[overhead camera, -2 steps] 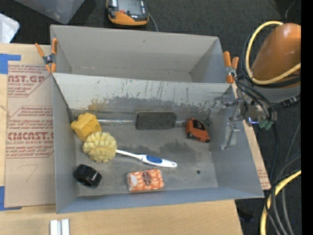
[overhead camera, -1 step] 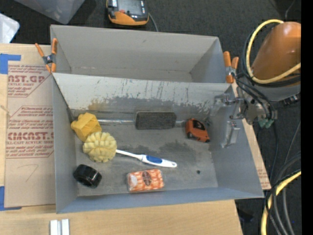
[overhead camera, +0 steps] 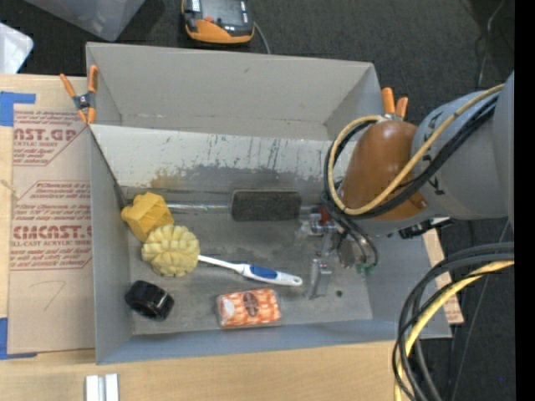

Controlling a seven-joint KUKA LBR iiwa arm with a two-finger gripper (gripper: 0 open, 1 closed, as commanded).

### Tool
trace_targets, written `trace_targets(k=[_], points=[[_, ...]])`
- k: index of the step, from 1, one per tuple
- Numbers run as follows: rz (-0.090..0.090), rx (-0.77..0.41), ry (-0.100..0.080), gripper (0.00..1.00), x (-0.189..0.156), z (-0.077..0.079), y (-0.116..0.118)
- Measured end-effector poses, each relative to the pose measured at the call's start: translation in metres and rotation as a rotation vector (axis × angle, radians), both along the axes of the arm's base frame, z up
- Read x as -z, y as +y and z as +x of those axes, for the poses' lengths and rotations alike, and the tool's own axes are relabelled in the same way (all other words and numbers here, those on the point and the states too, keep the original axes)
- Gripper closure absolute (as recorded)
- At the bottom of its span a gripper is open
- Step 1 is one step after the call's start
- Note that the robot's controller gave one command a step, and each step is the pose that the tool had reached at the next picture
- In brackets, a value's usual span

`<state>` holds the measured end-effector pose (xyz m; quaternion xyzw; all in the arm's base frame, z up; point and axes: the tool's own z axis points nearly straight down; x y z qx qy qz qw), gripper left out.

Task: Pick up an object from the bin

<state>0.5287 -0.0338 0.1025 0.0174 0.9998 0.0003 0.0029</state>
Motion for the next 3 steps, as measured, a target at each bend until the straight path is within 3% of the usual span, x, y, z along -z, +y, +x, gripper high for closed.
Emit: trace_targets(k=[1,2,3], points=[[-0.003,0.150,-0.015,0.00,-0.060,0.000,-0.025],[0.005,0.233,0.010,0.00,0.004,-0.006,0.070],[-0.006,0.176,-0.019,0.00,0.033,-0.020,0.093]])
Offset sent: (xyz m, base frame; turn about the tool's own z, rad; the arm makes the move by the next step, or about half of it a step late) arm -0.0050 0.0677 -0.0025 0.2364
